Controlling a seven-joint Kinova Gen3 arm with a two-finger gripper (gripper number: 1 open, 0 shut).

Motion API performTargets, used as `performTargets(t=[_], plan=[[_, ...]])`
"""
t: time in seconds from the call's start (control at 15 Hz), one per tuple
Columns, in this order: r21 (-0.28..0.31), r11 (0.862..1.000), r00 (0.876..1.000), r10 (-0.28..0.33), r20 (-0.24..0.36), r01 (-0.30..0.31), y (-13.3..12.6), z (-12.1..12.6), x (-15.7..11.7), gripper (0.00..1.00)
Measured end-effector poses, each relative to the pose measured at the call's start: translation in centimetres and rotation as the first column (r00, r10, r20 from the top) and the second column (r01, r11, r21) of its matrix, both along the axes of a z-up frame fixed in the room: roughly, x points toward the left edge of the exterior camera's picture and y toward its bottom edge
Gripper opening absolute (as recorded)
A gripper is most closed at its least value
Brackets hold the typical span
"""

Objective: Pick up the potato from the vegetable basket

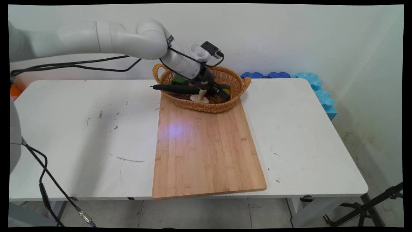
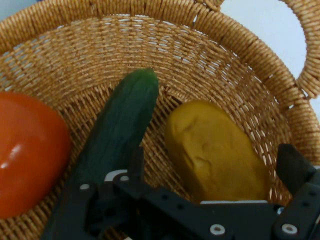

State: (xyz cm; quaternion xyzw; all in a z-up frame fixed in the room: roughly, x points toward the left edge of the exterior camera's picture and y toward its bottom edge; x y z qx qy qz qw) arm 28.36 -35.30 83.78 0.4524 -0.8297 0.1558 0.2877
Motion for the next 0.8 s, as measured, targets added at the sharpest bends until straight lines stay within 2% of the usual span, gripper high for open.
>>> performTargets(t=[0.6, 0.67, 0.8], plan=[[0.033, 0.997, 0.998, 0.067, 0.01, -0.067, -1.1, -0.9, -1.7, 1.0], [0.036, 0.997, 0.997, 0.073, 0.012, -0.073, -1.2, -1.0, -1.8, 0.0], [0.04, 0.996, 0.996, 0.084, 0.013, -0.084, -1.2, -1.1, -2.0, 0.0]])
